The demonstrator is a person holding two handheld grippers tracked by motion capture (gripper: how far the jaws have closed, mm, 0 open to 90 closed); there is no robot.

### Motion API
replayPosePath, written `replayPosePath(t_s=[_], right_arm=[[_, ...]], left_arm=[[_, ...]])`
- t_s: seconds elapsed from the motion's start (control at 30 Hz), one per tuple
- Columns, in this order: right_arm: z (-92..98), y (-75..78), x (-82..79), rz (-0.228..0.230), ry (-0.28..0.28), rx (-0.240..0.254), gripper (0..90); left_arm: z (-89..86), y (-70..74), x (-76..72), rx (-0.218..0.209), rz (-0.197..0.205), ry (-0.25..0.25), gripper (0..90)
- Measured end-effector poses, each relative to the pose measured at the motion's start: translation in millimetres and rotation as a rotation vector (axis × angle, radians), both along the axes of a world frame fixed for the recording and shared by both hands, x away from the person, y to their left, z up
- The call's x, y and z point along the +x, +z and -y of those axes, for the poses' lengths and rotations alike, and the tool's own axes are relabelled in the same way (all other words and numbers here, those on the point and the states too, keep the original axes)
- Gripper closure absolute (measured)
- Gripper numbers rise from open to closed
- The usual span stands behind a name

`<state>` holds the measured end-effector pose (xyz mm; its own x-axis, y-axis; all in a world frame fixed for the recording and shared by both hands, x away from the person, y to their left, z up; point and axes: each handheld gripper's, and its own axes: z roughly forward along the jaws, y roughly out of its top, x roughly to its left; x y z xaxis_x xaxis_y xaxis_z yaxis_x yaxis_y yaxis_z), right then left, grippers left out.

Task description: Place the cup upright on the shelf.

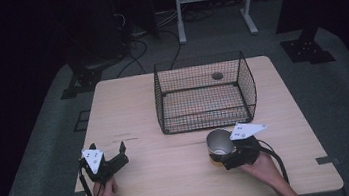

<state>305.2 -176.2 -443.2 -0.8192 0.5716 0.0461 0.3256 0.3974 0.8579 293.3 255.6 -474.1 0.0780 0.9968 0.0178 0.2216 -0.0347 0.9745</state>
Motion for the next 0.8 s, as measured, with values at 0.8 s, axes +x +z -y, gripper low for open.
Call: replayPosePath(t_s=[0.8], right_arm=[[16.8, 35.2, 19.4, -0.088, 0.061, 0.044, 13.3]], left_arm=[[0.0, 0.0, 0.1, -0.001, -0.001, -0.001, 0.8]])
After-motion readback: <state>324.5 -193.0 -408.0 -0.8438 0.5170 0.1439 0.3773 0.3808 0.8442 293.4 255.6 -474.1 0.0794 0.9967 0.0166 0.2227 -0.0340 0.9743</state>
